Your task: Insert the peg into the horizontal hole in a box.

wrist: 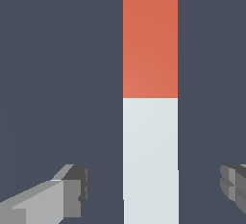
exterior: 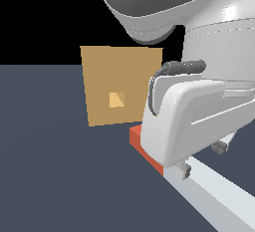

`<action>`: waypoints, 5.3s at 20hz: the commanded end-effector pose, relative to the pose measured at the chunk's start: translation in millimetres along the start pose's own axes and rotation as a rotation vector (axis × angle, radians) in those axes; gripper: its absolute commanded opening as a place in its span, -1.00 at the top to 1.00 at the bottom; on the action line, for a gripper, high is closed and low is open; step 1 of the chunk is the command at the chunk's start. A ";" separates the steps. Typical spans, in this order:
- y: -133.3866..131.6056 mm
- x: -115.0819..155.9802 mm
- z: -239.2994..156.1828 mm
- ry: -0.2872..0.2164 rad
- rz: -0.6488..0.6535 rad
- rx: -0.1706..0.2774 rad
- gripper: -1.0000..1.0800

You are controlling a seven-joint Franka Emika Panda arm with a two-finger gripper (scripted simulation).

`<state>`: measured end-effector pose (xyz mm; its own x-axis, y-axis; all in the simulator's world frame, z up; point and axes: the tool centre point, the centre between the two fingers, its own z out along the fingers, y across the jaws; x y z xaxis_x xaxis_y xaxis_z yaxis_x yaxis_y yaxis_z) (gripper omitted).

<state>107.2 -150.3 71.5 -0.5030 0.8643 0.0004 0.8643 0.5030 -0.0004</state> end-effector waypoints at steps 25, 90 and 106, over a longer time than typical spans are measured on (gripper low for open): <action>1.6 -1.0 50.1 0.000 -0.004 0.000 1.00; -46.4 129.8 -13.2 0.000 0.301 0.000 1.00; -14.0 232.1 -15.3 -0.002 0.301 -0.004 1.00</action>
<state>-22.1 37.0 84.5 -0.2232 0.9748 -0.0005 0.9748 0.2232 -0.0016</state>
